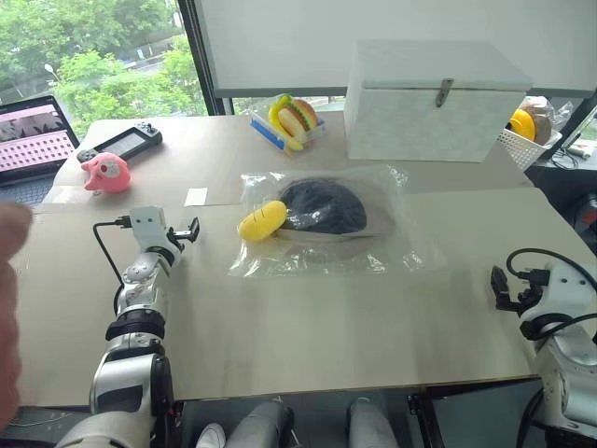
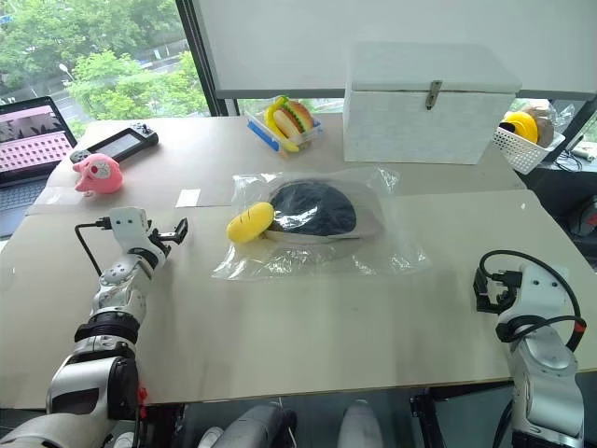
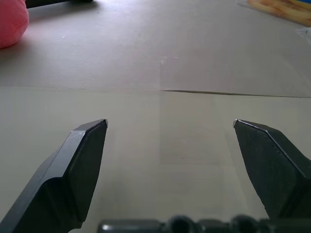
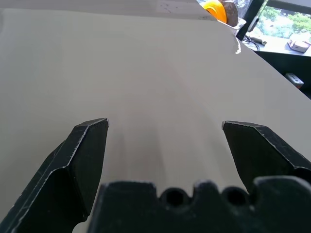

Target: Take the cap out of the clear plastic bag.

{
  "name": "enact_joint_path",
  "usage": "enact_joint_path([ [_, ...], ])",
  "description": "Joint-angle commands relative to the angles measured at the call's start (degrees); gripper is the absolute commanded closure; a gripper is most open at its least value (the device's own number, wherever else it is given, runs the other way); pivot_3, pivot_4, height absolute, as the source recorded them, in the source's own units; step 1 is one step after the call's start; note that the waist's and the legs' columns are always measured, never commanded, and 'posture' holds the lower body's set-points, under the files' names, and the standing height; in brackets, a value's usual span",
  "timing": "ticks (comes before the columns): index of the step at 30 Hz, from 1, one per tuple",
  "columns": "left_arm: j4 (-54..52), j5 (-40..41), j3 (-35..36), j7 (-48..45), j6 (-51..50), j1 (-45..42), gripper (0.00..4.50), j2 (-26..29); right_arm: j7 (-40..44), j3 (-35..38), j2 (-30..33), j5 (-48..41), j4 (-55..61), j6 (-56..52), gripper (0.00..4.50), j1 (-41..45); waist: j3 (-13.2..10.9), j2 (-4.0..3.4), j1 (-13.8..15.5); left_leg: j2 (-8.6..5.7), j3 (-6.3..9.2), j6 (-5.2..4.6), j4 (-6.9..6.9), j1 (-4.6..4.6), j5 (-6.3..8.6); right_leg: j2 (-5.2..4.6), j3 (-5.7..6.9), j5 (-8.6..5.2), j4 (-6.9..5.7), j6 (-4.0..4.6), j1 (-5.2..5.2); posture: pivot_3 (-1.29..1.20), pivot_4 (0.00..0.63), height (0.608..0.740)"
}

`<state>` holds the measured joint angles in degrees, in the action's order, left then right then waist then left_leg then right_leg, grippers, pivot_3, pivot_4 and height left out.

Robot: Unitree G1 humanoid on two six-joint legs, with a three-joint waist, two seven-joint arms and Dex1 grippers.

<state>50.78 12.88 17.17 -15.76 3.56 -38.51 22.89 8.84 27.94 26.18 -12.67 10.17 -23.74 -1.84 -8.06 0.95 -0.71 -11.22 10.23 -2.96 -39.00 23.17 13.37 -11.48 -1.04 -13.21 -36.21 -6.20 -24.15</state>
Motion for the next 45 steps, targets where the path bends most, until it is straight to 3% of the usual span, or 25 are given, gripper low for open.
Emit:
enact_joint_path([
  [1, -2.4, 0.6, -1.0, -5.2, 0.7, -0.2, 0.02, 0.6, 2.7, 0.4, 1.4, -2.6, 4.2, -0.1, 0.0, 1.0, 0.0, 0.0, 0.0, 0.0, 0.0, 0.0, 0.0, 0.0, 0.0, 0.0, 0.0, 0.0, 0.0, 0.0, 0.0, 0.0, 0.15, 0.737],
  [4, -11.0, 2.5, -4.7, -19.8, -2.2, 2.5, 0.02, 3.5, 14.7, -4.3, 8.1, -14.8, 17.7, -10.3, 0.0, 2.7, 0.0, -0.05, -0.5, 0.0, -0.09, -0.01, 0.0, 0.02, 0.0, 0.0, -0.07, 0.0, -0.01, 0.0, -0.06, 0.0, 0.15, 0.737],
  [10, -21.5, 5.8, -6.1, -31.3, -11.0, 3.8, 0.02, 9.7, 28.6, -9.1, 19.3, -42.6, 35.9, -24.2, 0.0, 4.6, 0.0, 0.06, -0.4, 0.21, -0.05, -0.47, 0.03, -0.01, 0.38, 0.22, 0.05, 0.05, 0.11, 0.08, -0.02, 0.0, 0.15, 0.737],
  [12, -25.2, 7.5, -6.8, -35.4, -14.7, 3.8, 0.02, 11.8, 30.3, -12.9, 21.4, -46.7, 38.4, -25.8, 0.0, 6.7, 0.0, 0.07, -0.4, 0.19, -0.07, -0.47, 0.04, 0.05, 0.39, 0.2, 0.02, 0.05, 0.14, 0.08, -0.1, 0.0, 0.15, 0.737],
  [18, -34.9, 9.2, -10.9, -43.9, -22.6, 5.2, 0.02, 15.5, 27.5, -17.5, 22.4, -47.0, 37.8, -26.3, 0.0, 10.4, 0.0, 0.12, 0.8, 0.15, -0.05, -0.51, -0.04, -0.06, 0.42, 0.16, 0.11, 0.19, 0.28, 0.03, -0.01, 0.0, 0.15, 0.737],
  [21, -34.5, 8.0, -13.7, -45.0, -23.6, 2.8, 0.02, 13.8, 25.9, -18.6, 22.0, -46.2, 37.5, -26.0, 0.0, 11.3, 0.0, 0.12, 1.3, 0.16, -0.06, -0.51, -0.02, -0.07, 0.43, 0.17, 0.1, 0.19, 0.24, 0.04, -0.01, 0.0, 0.15, 0.737],
  [30, -18.2, -2.0, -21.1, -41.1, -13.0, -6.7, 0.02, 5.3, 22.8, -17.9, 22.3, -46.0, 39.5, -25.3, 0.0, 8.2, -0.1, 0.25, 1.5, 0.16, -0.1, -0.09, -0.01, 0.08, 0.18, 0.12, 0.08, 0.21, 0.33, 0.06, 0.0, 0.0, 0.15, 0.737],
  [36, -6.0, -8.8, -24.1, -38.0, -4.6, -10.1, 0.02, 3.3, 21.3, -17.2, 22.4, -45.9, 40.6, -24.9, 0.0, 6.7, -0.1, 0.3, 1.2, 0.19, -0.17, -0.12, -0.01, 0.07, 0.19, 0.12, 0.05, 0.21, 0.32, 0.06, -0.01, 0.0, 0.15, 0.737],
  [37, -5.3, -8.7, -23.9, -38.1, -4.0, -10.5, 0.44, 2.9, 21.1, -17.1, 22.5, -45.6, 40.7, -24.8, 0.0, 6.2, -0.1, 0.3, 1.2, 0.19, -0.16, -0.13, -0.01, 0.08, 0.19, 0.11, 0.05, 0.21, 0.33, 0.06, -0.01, 0.0, 0.15, 0.737],
  [39, -4.3, -8.9, -23.6, -38.3, -2.7, -11.0, 0.68, 2.5, 20.8, -16.9, 22.5, -44.9, 40.7, -24.6, 0.0, 5.6, -0.1, 0.34, 1.4, 0.17, -0.16, -0.12, -0.02, 0.09, 0.19, 0.11, 0.07, 0.22, 0.33, 0.05, -0.01, 0.0, 0.15, 0.737],
  [45, -2.0, -9.5, -23.2, -38.3, -1.1, -11.9, 2.96, 2.6, 20.4, -17.4, 22.2, -43.9, 40.5, -24.1, 0.0, 5.6, -0.2, 0.36, 1.4, 0.16, -0.15, -0.14, -0.11, 0.1, 0.2, 0.11, 0.08, 0.24, 0.29, 0.02, 0.01, 0.0, 0.15, 0.737],
])
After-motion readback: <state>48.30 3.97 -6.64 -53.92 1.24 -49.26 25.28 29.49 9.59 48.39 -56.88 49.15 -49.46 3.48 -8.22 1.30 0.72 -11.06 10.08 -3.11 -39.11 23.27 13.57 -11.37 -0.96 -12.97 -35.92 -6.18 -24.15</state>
